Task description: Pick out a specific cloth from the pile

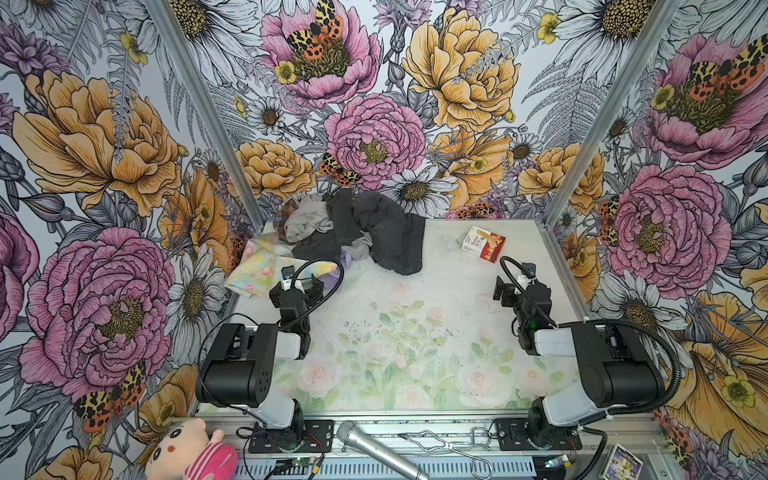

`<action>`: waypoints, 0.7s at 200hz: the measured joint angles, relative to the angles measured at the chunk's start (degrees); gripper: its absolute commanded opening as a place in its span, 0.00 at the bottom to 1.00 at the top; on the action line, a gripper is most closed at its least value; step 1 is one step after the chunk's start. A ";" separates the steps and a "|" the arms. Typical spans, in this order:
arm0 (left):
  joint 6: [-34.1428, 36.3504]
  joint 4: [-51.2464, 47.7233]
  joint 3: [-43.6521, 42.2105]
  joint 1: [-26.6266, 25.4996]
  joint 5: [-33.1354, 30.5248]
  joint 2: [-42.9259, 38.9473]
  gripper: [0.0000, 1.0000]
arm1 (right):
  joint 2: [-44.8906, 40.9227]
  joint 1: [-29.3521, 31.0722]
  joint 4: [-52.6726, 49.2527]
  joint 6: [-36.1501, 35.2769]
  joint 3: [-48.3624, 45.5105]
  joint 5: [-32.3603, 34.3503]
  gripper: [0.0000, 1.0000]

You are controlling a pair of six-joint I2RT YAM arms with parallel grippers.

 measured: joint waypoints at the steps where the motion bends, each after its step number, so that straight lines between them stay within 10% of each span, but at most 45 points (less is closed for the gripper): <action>1: 0.00 0.00 -0.02 0.00 0.00 0.00 0.99 | 0.00 0.00 0.00 0.00 0.00 0.00 0.99; 140: -1.09 1.29 -0.35 1.81 1.29 0.00 0.99 | 0.00 0.00 0.00 0.00 0.00 0.00 0.99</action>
